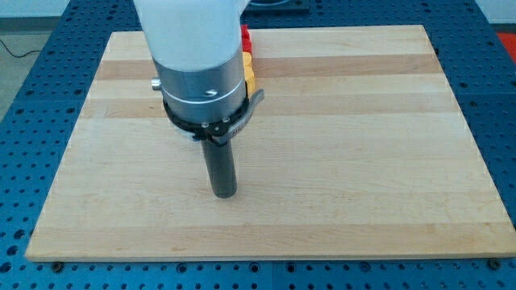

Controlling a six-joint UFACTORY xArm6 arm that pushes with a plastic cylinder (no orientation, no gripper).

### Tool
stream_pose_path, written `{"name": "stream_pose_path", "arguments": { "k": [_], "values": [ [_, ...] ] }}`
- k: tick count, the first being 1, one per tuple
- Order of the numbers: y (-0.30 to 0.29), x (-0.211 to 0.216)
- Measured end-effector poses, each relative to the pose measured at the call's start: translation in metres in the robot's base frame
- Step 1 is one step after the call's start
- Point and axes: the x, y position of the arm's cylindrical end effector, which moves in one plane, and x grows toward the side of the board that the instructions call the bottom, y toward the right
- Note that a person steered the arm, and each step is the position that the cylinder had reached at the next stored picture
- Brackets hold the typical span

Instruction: Move arm to the left of yellow hexagon

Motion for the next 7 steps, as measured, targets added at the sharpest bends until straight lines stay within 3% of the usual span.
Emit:
{"name": "stream_pose_path", "arguments": {
  "k": [1, 2, 3, 5, 7],
  "values": [
    [-0.041, 0.016],
    [-0.120, -0.019],
    [-0.162, -0.066],
    [-0.154, -0.139],
    [-0.105, -0.171]
  ]
}}
